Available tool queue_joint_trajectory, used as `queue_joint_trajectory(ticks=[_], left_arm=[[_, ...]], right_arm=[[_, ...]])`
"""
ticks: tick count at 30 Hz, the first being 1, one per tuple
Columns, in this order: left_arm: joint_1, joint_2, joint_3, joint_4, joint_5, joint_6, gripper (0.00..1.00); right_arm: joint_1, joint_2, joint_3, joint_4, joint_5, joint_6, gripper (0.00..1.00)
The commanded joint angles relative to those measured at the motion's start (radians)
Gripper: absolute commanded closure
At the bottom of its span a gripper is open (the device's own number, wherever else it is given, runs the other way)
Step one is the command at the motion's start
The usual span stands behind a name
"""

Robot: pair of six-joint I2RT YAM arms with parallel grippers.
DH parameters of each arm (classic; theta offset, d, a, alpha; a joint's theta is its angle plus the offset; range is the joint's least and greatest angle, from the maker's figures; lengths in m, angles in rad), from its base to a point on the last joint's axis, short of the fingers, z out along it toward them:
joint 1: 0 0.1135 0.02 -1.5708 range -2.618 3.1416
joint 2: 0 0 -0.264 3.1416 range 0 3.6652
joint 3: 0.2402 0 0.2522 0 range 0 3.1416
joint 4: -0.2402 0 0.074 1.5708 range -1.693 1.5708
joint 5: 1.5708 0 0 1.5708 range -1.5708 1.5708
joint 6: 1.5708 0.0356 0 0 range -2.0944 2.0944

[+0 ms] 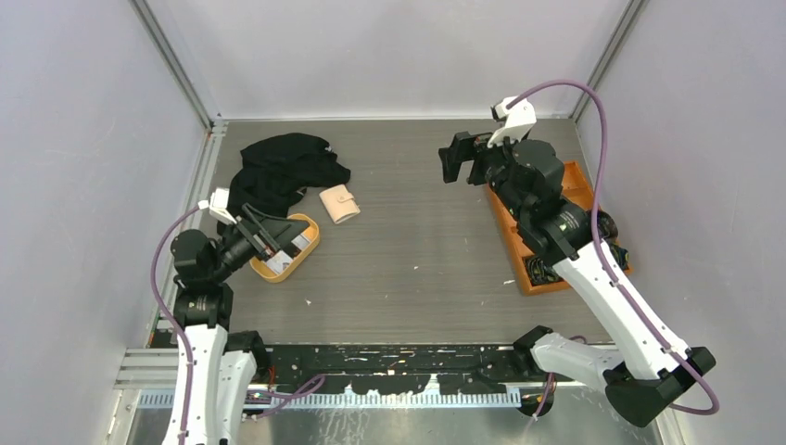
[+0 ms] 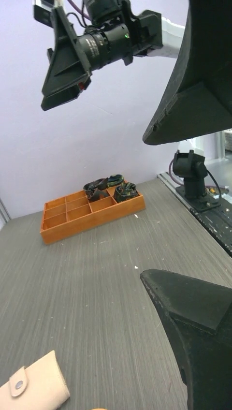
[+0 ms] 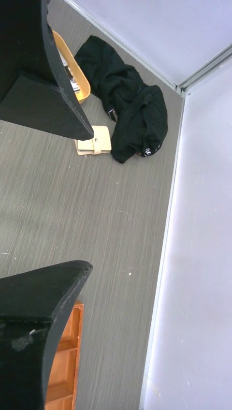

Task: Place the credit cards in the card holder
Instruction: Move the card holder to the center of the board.

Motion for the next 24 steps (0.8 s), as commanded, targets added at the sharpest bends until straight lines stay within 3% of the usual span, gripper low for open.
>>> queue_joint_trajectory(ticks=[1, 3, 5, 10, 12, 18, 21, 24], left_arm=[[-0.001, 0.049, -0.048, 0.212, -0.002, -0.088, 0.01], [-0.012, 0.069, -0.041, 0.199, -0.058, -0.052, 0.01], [-0.067, 0.084, 0.009, 0.081, -0.187, 0.05, 0.02], [-0.507, 0.223, 0.106, -0.051, -0.648, 0.274, 0.03], [-0.61, 0.331, 0.13, -0.012, -0.77, 0.327, 0.03], [-0.627, 0.714, 0.184, 0.248, -0.768, 0.322, 0.06], [-0.623, 0.875, 0.324, 0.199, -0.757, 0.329, 0.09], [-0.596, 1.017, 0.431, 0.147, -0.765, 0.312, 0.21]], right_arm=[[-0.012, -0.015, -0.039, 0.014, -0.027, 0.053, 0.01], [-0.013, -0.026, -0.068, 0.009, -0.114, 0.007, 0.01], [-0.018, -0.034, -0.124, 0.007, -0.272, -0.114, 0.0], [-0.037, 0.008, -0.233, -0.013, -0.571, -0.265, 0.0], [-0.041, 0.035, -0.243, -0.032, -0.635, -0.277, 0.01], [-0.079, 0.114, -0.232, -0.073, -0.67, -0.26, 0.01], [-0.11, 0.153, -0.212, -0.105, -0.696, -0.231, 0.01], [-0.138, 0.203, -0.176, -0.156, -0.714, -0.215, 0.0]])
